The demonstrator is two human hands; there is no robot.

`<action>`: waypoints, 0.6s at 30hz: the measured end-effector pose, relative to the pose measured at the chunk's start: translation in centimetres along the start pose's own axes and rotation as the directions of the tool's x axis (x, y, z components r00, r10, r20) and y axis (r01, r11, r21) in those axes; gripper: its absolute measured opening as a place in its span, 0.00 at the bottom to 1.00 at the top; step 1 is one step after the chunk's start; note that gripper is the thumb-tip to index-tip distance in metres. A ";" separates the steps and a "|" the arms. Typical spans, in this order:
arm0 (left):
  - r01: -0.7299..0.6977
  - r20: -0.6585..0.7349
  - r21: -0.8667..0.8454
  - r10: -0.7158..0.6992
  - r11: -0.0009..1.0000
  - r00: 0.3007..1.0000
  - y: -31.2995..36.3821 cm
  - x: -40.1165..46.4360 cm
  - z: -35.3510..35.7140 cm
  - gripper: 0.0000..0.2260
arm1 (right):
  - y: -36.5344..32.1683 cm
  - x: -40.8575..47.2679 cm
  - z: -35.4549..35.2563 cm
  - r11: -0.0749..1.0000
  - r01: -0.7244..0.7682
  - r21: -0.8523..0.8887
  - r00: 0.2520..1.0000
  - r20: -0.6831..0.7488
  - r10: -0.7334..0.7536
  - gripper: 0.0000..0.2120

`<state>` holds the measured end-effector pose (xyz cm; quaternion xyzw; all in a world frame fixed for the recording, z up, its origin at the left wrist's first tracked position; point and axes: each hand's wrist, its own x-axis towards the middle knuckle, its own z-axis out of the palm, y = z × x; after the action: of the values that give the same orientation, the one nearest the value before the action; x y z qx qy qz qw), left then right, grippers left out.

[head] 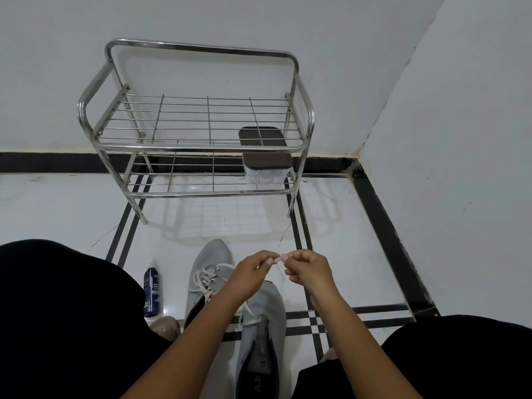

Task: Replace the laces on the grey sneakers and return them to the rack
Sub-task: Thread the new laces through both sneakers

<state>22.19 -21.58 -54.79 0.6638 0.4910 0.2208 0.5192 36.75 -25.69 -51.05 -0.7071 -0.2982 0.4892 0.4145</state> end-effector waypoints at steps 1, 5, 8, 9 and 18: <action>0.007 0.008 -0.023 -0.007 1.000 1.000 -0.2 0.1 0.1 0.09 | 0.1 0.1 0.0 1.000 -0.002 0.000 1.000 0.001 0.002 0.05; 0.071 -0.044 -0.120 -0.076 0.990 0.996 -0.5 0.4 0.1 0.05 | 0.3 0.5 0.3 0.999 -0.040 0.001 0.999 -0.001 0.040 0.06; 0.100 -0.085 -0.179 -0.116 0.979 0.990 -0.6 0.6 0.2 0.05 | 0.3 0.6 0.8 0.998 -0.035 -0.044 0.999 0.000 0.035 0.07; 0.113 -0.096 -0.184 -0.133 0.976 0.987 -0.7 0.7 0.3 0.05 | 0.4 0.7 1.0 0.998 -0.046 -0.045 0.999 -0.012 0.046 0.07; 0.359 -0.087 0.356 -0.352 0.863 0.932 -5.7 0.1 3.4 0.07 | 11.2 1.8 2.8 0.743 -0.312 -0.592 0.938 -0.066 0.341 0.15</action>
<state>22.61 -23.24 -61.21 0.6447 0.6421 0.0322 0.4136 34.92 -28.71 -62.19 -0.8304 -0.3172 0.4522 0.0733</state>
